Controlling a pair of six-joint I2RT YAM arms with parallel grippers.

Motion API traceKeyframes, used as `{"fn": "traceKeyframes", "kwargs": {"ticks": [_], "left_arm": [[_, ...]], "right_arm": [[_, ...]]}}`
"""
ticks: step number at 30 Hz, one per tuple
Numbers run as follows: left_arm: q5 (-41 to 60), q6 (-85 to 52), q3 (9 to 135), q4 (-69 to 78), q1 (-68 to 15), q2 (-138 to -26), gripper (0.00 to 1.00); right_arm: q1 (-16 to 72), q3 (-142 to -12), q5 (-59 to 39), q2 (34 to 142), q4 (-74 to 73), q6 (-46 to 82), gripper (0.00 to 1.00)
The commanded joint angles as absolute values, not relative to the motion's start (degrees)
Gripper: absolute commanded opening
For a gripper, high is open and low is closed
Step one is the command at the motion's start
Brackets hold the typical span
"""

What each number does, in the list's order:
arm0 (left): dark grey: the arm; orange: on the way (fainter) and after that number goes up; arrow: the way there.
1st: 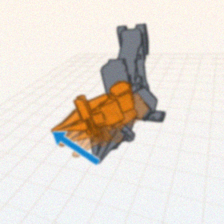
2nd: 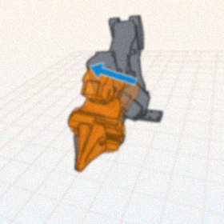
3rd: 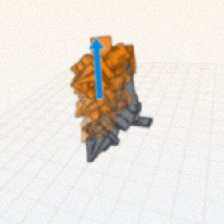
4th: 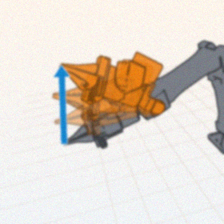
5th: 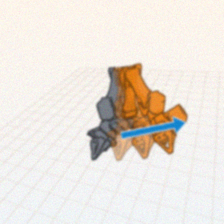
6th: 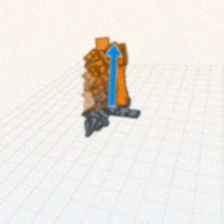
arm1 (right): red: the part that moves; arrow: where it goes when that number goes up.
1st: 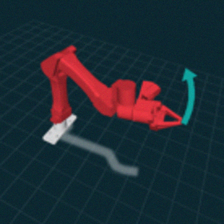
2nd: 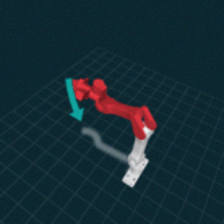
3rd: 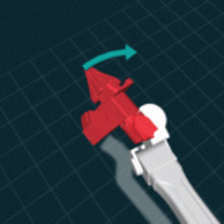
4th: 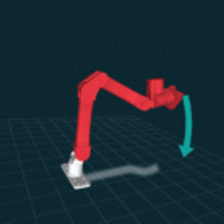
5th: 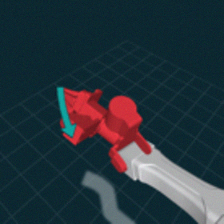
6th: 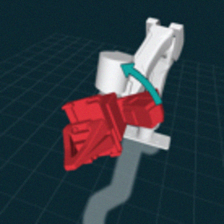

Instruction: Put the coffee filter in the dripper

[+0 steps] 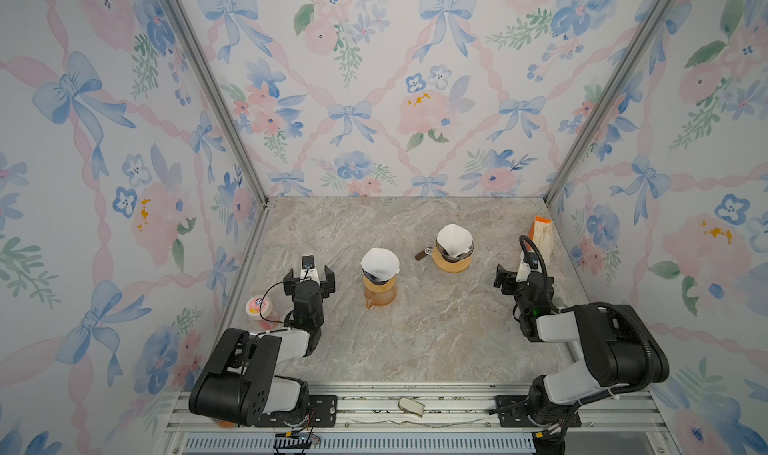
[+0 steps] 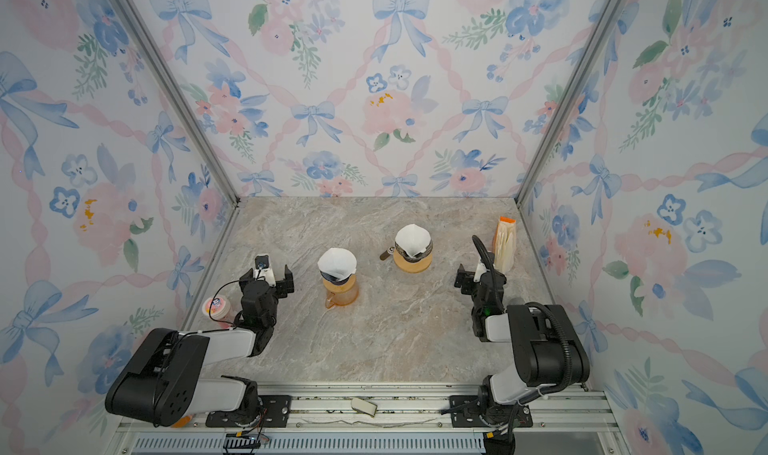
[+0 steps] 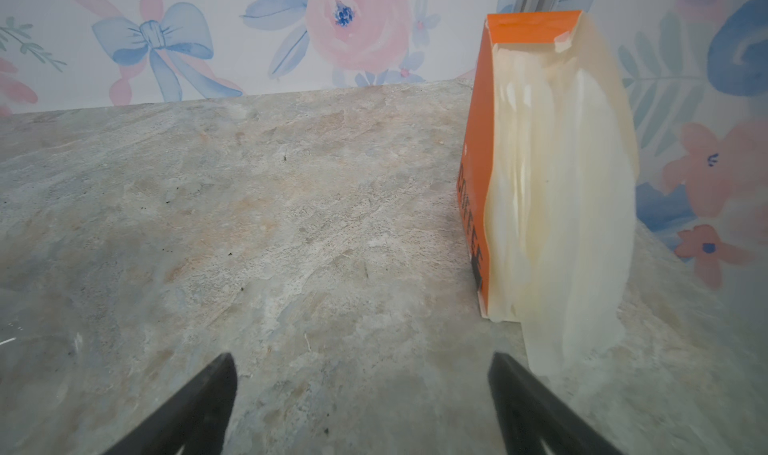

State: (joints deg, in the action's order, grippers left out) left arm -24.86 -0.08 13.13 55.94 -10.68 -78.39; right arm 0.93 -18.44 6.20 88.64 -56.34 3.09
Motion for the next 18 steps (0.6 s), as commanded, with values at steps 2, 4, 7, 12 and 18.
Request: {"fn": "traceKeyframes", "kwargs": {"ticks": [2, 4, 7, 12, 18], "left_arm": [[-20.3, 2.3, 14.5, 60.3, -9.2, -81.1, 0.98], [-19.0, 2.2, 14.8, 61.9, -8.6, -83.1, 0.98], [-17.5, 2.4, 15.2, 65.0, -8.3, -86.4, 0.98], [-16.1, 0.9, 15.4, 64.4, -6.9, -86.8, 0.98], [-9.8, -1.7, 13.1, 71.8, -2.7, -90.4, 0.98]], "right_arm": [[1.6, -22.4, 5.0, 88.2, -51.0, 1.0, 0.97], [1.8, -22.2, 5.3, 88.7, -52.4, 1.0, 0.97], [1.8, -22.2, 5.4, 88.6, -52.2, 1.0, 0.96], [1.9, -22.2, 5.5, 88.6, -52.1, 0.8, 0.97], [2.0, -22.3, 5.7, 88.6, -52.0, 0.9, 0.96]]}}
